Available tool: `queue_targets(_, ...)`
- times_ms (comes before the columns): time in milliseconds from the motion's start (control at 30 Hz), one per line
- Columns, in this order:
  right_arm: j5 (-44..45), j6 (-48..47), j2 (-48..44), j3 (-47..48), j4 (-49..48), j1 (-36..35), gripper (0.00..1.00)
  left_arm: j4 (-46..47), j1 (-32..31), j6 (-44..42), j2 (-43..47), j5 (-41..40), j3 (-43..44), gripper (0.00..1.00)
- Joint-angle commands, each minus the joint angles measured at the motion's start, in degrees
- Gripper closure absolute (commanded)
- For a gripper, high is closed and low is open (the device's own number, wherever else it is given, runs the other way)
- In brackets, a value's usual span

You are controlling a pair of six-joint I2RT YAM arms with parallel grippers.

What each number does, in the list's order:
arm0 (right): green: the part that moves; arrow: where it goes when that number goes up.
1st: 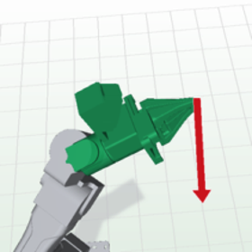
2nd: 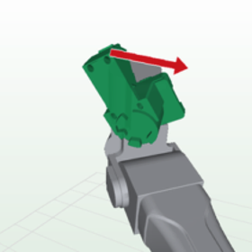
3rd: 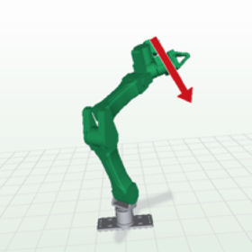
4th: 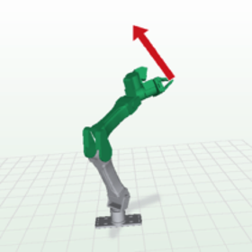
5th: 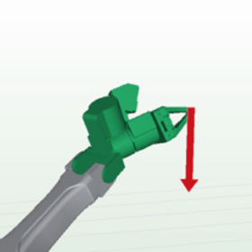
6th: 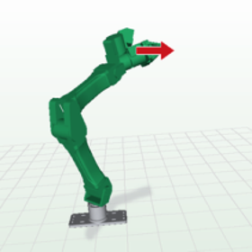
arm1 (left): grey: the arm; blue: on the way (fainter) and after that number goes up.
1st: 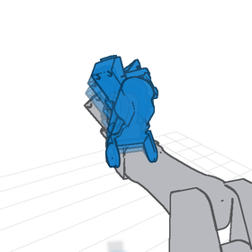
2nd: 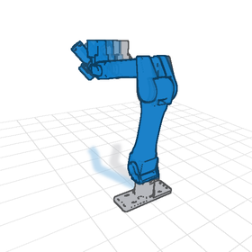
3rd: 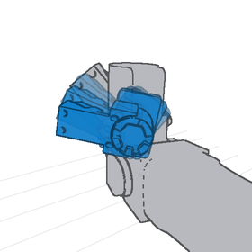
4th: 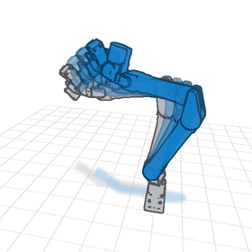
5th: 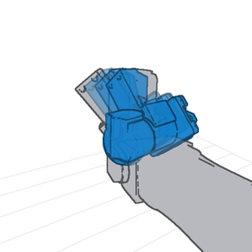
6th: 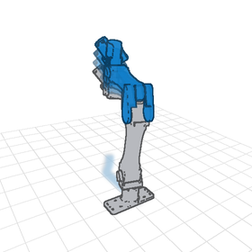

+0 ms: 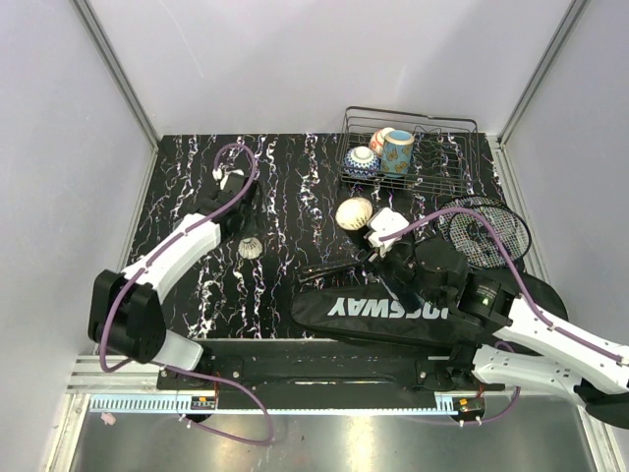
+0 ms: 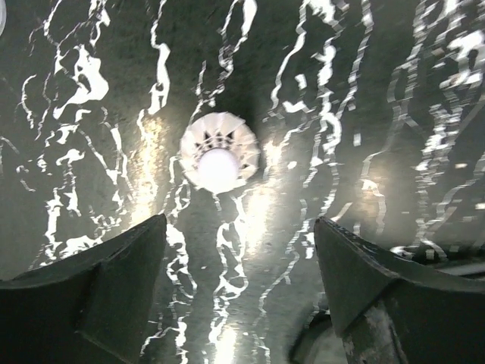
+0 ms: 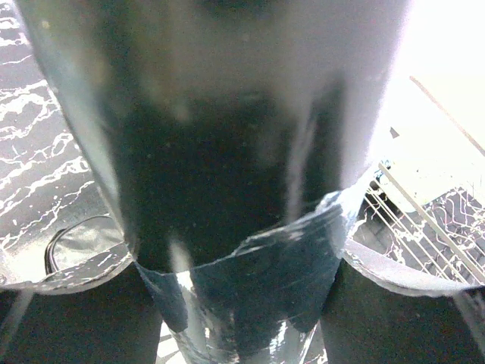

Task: Pack up the badminton gear

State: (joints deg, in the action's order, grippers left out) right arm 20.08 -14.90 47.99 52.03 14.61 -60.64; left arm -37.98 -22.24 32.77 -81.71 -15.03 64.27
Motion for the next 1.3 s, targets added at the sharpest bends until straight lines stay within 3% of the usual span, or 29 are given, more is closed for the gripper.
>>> queue_targets(0, 1.7, 0.7, -2.1, -0.1, -3.2, 0.0, 0.56, 3.4, 0.2, -2.5, -1.9, -5.9, -1.8, 0.19)
queue_targets(233, 1.5, 1.0, -1.9, -0.4, -3.1, -0.1, 0.56, 6.8, 0.2, -3.4, -7.6, -6.9, -2.7, 0.23)
queue_targets(367, 1.5, 1.0, -1.7, -0.3, -3.0, -0.1, 0.56, 8.1, 0.2, -5.1, -10.2, -6.5, -1.7, 0.30)
queue_targets(600, 1.4, 1.0, -2.0, -0.7, -3.2, -0.1, 0.56, 3.4, 0.2, -7.8, -14.2, -9.9, 2.0, 0.60)
queue_targets(733, 1.5, 1.0, -2.5, -1.1, -3.1, -0.1, 0.56, -2.4, -0.3, -8.3, -14.3, -15.0, 3.8, 0.90)
queue_targets(767, 1.5, 1.1, -2.5, -1.2, -3.2, -0.2, 0.56, -4.6, -1.0, -8.2, -13.9, -18.4, 4.0, 0.92)
queue_targets(900, 1.3, 1.1, -2.5, -1.1, -3.4, -0.1, 0.56, -9.7, -6.0, -8.1, -13.2, -29.0, 5.9, 0.90)
queue_targets(1133, 0.2, 1.5, -2.4, -1.1, -3.7, -0.1, 0.56, -17.8, -13.4, -6.2, -27.4, -36.6, 11.7, 0.84)
queue_targets(1167, 0.3, 1.6, -2.4, -1.0, -3.7, -0.2, 0.56, -19.5, -14.9, -5.2, -28.8, -37.9, 12.4, 0.82)
queue_targets(1267, 0.6, 1.9, -3.4, -1.1, -3.4, -0.2, 0.56, -20.9, -16.6, -3.9, -32.1, -39.9, 14.4, 0.61)
